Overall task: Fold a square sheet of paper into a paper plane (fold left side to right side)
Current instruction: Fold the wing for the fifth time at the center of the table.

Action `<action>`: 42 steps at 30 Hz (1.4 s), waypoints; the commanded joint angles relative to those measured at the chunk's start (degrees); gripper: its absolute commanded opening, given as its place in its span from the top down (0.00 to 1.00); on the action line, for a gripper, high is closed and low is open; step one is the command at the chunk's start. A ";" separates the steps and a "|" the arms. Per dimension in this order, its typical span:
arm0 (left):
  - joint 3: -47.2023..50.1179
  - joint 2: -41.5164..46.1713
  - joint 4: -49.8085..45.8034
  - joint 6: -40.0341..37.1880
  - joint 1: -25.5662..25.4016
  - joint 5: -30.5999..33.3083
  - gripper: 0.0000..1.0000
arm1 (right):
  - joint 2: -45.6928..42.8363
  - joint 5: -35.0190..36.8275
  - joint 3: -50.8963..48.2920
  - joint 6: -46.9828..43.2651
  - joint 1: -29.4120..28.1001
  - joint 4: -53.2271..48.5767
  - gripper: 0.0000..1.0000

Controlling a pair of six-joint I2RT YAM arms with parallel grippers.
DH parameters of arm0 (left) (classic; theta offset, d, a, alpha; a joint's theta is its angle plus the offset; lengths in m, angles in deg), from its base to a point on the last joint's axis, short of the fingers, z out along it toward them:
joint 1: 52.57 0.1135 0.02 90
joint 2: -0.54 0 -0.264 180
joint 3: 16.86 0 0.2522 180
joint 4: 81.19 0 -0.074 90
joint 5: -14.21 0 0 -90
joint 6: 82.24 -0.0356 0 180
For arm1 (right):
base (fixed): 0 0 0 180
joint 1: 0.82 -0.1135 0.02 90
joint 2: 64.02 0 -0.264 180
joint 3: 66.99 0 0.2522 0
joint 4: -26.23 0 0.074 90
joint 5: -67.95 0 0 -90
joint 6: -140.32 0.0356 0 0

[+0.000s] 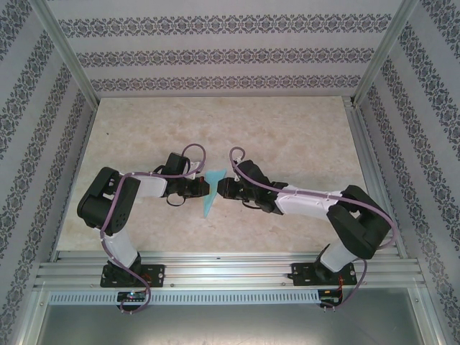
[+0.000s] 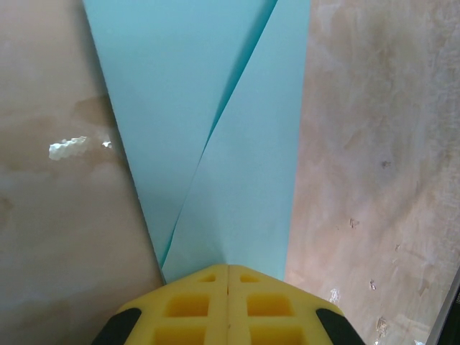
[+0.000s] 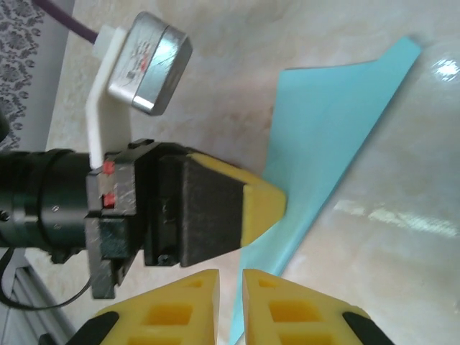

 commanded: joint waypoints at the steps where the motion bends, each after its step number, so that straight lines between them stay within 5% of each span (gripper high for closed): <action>1: 2.47 -6.53 -3.85 -2.40 -1.73 13.36 1.00 | 4.25 0.76 3.34 -2.46 0.37 1.60 0.83; 22: 1.62 -4.23 -5.54 -2.55 -2.11 13.05 1.00 | 25.32 -3.61 18.46 -2.26 5.68 -4.94 0.84; 32: -0.16 10.24 -13.38 -3.11 -1.98 13.62 0.91 | 27.12 -2.41 18.82 -3.36 5.65 -9.02 0.84; 42: 9.58 22.34 -4.58 5.20 -4.88 1.45 0.95 | 27.32 -2.67 19.85 -4.09 5.47 -9.71 0.84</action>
